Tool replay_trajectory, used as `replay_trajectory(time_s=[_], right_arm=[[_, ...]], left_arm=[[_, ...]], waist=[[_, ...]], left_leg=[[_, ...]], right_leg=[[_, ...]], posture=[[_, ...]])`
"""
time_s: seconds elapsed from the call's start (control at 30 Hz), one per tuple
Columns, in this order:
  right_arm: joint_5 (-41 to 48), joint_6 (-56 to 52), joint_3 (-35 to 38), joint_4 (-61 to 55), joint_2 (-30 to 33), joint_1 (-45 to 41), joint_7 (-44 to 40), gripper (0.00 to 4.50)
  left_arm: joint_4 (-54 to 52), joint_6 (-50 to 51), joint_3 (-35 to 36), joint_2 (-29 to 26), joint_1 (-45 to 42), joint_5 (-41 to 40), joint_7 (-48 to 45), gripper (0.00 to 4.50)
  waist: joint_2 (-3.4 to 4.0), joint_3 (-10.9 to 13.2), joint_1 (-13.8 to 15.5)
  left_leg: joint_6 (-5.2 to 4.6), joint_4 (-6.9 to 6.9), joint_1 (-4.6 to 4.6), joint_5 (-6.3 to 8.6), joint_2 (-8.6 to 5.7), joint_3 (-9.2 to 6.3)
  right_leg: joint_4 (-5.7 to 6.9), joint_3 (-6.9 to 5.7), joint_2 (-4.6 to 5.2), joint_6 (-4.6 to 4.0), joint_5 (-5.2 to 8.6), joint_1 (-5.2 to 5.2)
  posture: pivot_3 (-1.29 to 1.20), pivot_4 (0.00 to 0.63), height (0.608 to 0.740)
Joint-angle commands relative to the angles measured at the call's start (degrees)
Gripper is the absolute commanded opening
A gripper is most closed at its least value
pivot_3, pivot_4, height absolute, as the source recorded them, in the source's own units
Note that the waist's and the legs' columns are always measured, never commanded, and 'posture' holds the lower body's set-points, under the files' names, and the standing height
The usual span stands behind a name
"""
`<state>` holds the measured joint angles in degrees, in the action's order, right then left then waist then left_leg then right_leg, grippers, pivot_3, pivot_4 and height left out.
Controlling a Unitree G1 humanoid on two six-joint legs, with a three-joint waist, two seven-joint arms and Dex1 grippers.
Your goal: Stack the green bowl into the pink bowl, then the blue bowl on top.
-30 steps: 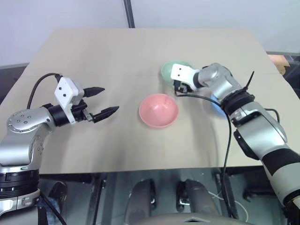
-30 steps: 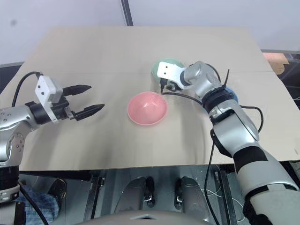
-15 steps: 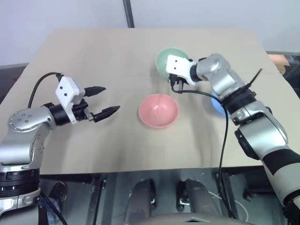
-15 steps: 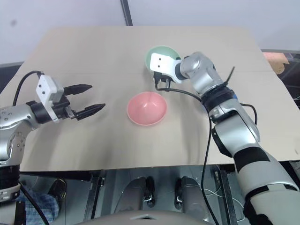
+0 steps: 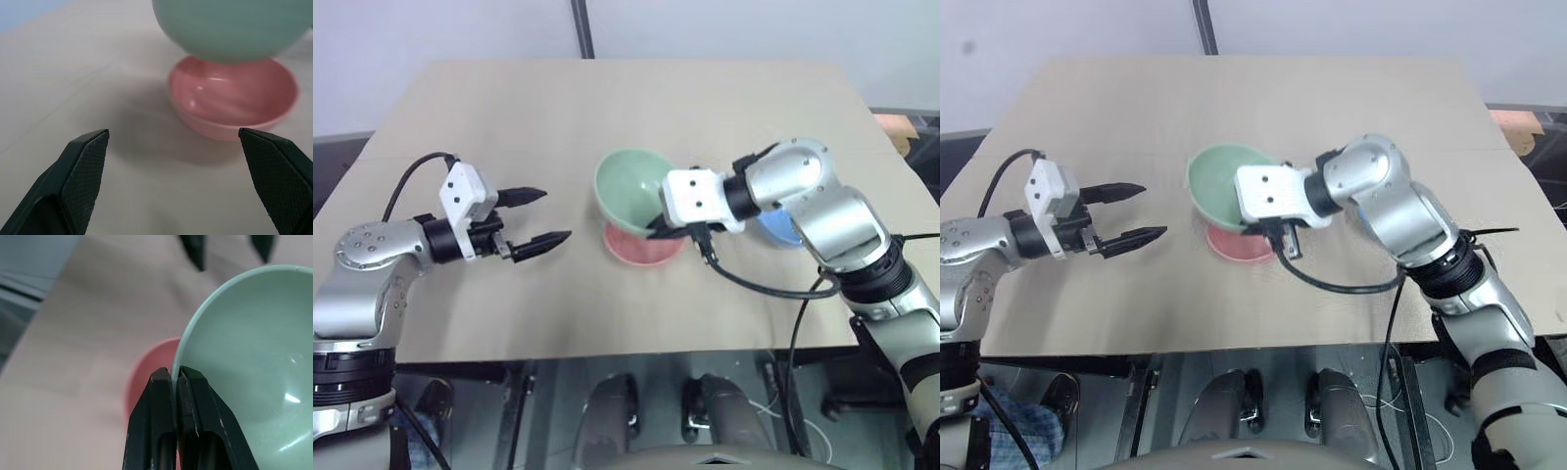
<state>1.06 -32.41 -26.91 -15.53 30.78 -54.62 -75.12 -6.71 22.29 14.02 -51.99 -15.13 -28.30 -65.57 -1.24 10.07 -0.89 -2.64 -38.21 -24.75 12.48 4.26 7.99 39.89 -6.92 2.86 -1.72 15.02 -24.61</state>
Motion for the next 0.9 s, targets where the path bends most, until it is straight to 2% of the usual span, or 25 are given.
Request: replay_trajectory(time_s=[0.03,0.2,0.27,0.3,0.4,0.5,0.7,0.77,0.9], right_arm=[[0.47,0.32,-0.28,-3.39,1.22,0.32,-0.10,0.02],[0.23,1.08,-1.21,-4.27,1.74,1.08,0.60,0.02],[0.14,1.37,-1.10,-4.38,1.74,1.21,1.14,0.84],[0.12,1.41,-1.01,-4.45,1.74,1.24,1.43,1.04],[-0.27,-0.52,-0.19,-4.38,1.36,-0.06,3.23,2.43],[1.18,-2.60,2.41,-5.33,3.35,-1.56,2.68,2.43],[2.71,-6.64,9.82,-4.23,13.78,0.99,2.47,2.43],[1.90,-8.51,11.43,-3.02,16.54,2.52,4.36,2.43],[0.52,-21.00,15.08,-4.15,17.66,5.56,12.91,2.43]], left_arm=[[0.03,0.34,-0.42,-2.08,-0.91,-1.01,-3.34,4.50],[2.21,-0.62,-1.81,-2.72,-2.43,-0.02,-5.65,4.50],[2.94,-1.04,-2.21,-2.64,-3.15,0.31,-6.03,4.50],[3.22,-1.14,-2.37,-2.60,-3.44,0.38,-6.16,4.50],[3.96,-1.29,-2.87,-2.40,-4.18,0.33,-6.42,4.50],[4.39,-1.55,-3.30,-2.17,-4.99,0.44,-6.46,4.50],[4.68,-2.76,-3.51,-1.78,-5.55,-0.02,-7.56,4.50],[4.91,-3.73,-3.33,-1.58,-5.39,-0.26,-8.40,4.50],[6.41,-6.36,-3.30,-0.96,-5.52,-0.14,-10.10,4.50]], waist=[[0.00,0.00,0.05],[0.00,0.00,0.09],[-0.01,0.00,0.10],[-0.01,0.00,0.10],[-0.01,0.00,0.10],[0.00,0.00,0.09],[-0.03,0.01,0.51],[-0.03,0.01,0.31],[0.00,0.02,-0.05]], left_leg=[[0.00,0.00,0.00,0.00,0.00,0.00],[0.00,-0.01,0.00,0.00,0.00,0.00],[0.00,-0.01,-0.01,0.00,-0.01,0.00],[0.00,-0.02,-0.01,0.00,-0.01,0.00],[0.00,-0.02,-0.01,0.00,0.00,0.00],[0.00,-0.02,-0.01,0.00,0.00,0.00],[-0.02,-0.04,-0.06,0.01,-0.04,-0.02],[-0.02,-0.04,-0.04,0.01,-0.04,-0.02],[-0.01,0.01,0.00,0.01,0.00,0.03]], right_leg=[[-0.01,0.00,0.00,0.03,0.01,0.00],[-0.01,0.00,-0.01,0.05,0.03,0.00],[-0.01,0.00,-0.01,0.06,0.04,0.00],[-0.01,0.00,-0.01,0.07,0.05,0.00],[-0.01,0.00,-0.01,0.15,0.09,0.00],[0.00,0.00,-0.01,0.16,0.09,0.00],[-0.05,-0.02,0.03,0.15,0.09,0.01],[-0.05,-0.01,0.03,0.16,0.10,0.01],[-0.01,0.02,0.01,0.15,0.10,-0.02]], posture=[[0.00,0.150,0.740],[0.00,0.150,0.740],[0.00,0.150,0.740],[0.00,0.150,0.740],[0.00,0.150,0.740],[0.00,0.150,0.740],[0.00,0.150,0.740],[0.00,0.150,0.740],[0.00,0.150,0.740]])
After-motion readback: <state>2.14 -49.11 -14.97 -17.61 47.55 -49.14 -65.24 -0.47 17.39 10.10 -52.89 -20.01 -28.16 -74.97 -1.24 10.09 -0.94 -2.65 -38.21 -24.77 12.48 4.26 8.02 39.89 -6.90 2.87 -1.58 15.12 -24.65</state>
